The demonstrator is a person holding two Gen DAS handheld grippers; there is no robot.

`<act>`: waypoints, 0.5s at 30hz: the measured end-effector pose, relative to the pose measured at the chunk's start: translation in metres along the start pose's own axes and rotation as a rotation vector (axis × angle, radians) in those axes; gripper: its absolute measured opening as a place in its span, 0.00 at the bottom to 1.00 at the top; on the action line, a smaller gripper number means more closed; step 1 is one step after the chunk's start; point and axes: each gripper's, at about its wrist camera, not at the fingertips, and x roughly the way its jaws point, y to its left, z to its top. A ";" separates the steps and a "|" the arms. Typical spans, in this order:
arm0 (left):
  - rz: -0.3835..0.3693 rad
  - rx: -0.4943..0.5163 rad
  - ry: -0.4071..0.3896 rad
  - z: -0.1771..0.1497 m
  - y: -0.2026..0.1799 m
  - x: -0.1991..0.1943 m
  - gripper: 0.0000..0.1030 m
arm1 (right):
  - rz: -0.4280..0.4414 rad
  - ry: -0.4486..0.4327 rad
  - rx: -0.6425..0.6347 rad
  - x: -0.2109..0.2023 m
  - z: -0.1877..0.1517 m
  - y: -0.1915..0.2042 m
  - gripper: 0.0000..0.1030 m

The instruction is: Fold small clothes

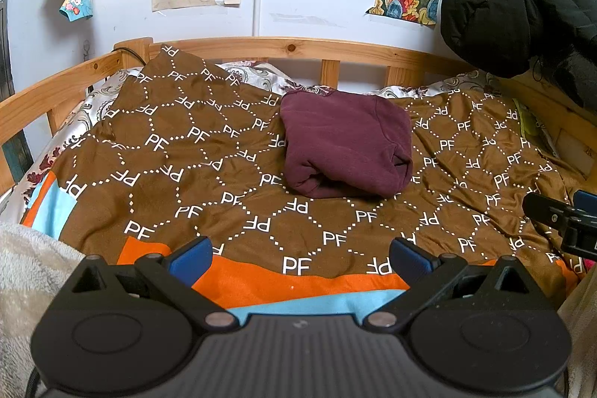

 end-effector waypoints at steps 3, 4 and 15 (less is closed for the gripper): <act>0.000 0.000 0.000 0.000 0.000 0.000 1.00 | 0.000 0.000 0.000 0.000 0.000 0.000 0.99; 0.000 0.000 0.000 0.000 0.000 0.000 1.00 | 0.000 0.000 0.000 0.000 0.000 0.000 0.99; -0.001 0.001 0.001 0.000 0.001 0.000 0.99 | 0.000 0.001 0.000 0.000 0.001 0.000 0.99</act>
